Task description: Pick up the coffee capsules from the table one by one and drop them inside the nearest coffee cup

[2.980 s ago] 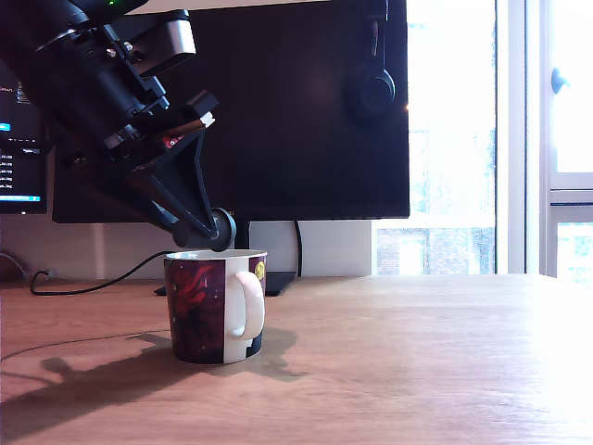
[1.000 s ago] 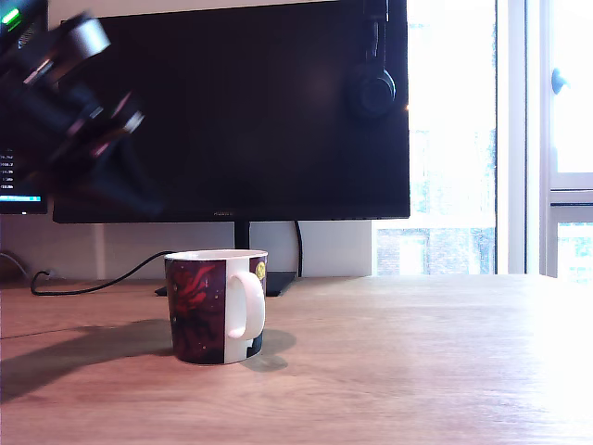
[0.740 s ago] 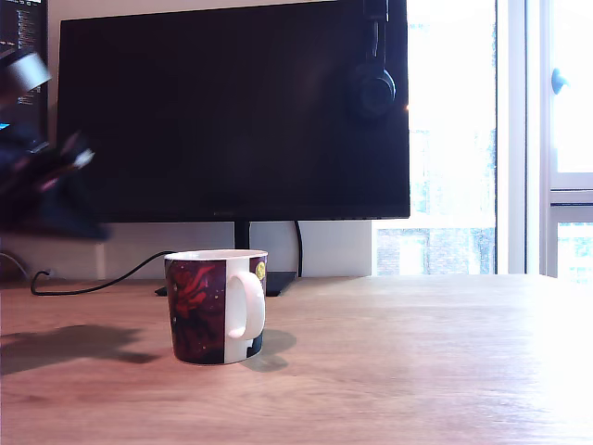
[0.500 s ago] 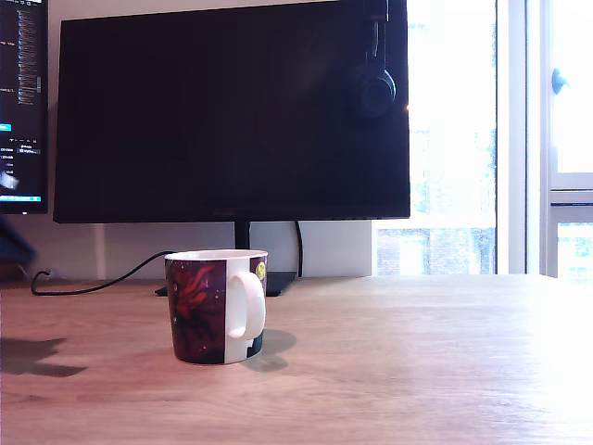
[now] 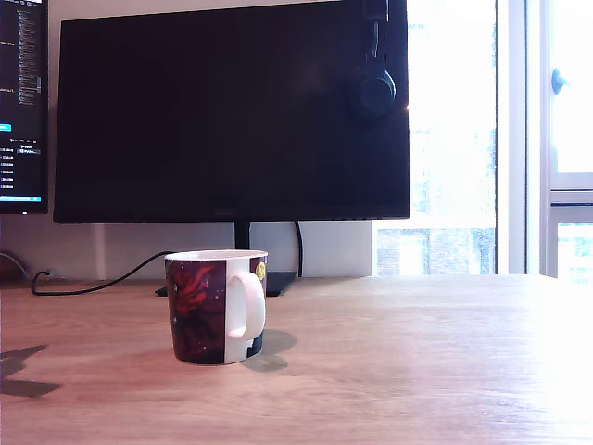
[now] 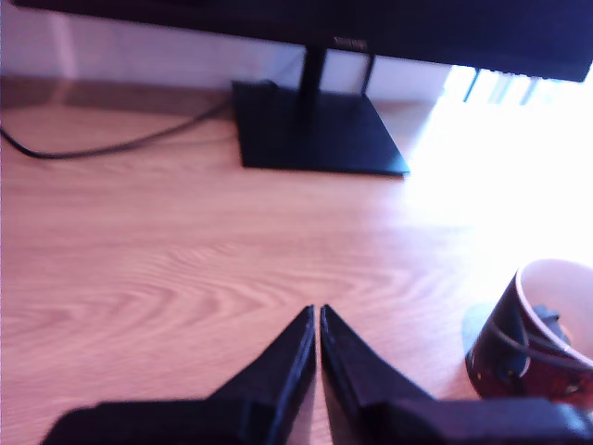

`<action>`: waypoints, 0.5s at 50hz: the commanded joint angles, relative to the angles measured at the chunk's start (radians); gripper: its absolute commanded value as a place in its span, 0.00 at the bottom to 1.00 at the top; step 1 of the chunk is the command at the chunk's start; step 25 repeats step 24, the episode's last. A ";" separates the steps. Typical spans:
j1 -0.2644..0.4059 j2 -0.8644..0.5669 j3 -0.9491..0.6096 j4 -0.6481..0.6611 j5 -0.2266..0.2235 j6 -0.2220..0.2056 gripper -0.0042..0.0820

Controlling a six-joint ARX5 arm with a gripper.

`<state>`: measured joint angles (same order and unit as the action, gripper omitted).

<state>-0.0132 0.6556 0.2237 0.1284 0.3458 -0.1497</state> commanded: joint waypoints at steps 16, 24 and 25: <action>0.000 -0.296 -0.024 -0.241 -0.077 -0.002 0.03; 0.000 -0.424 -0.024 -0.329 -0.116 -0.027 0.03; 0.000 -0.424 -0.024 -0.329 -0.116 -0.027 0.03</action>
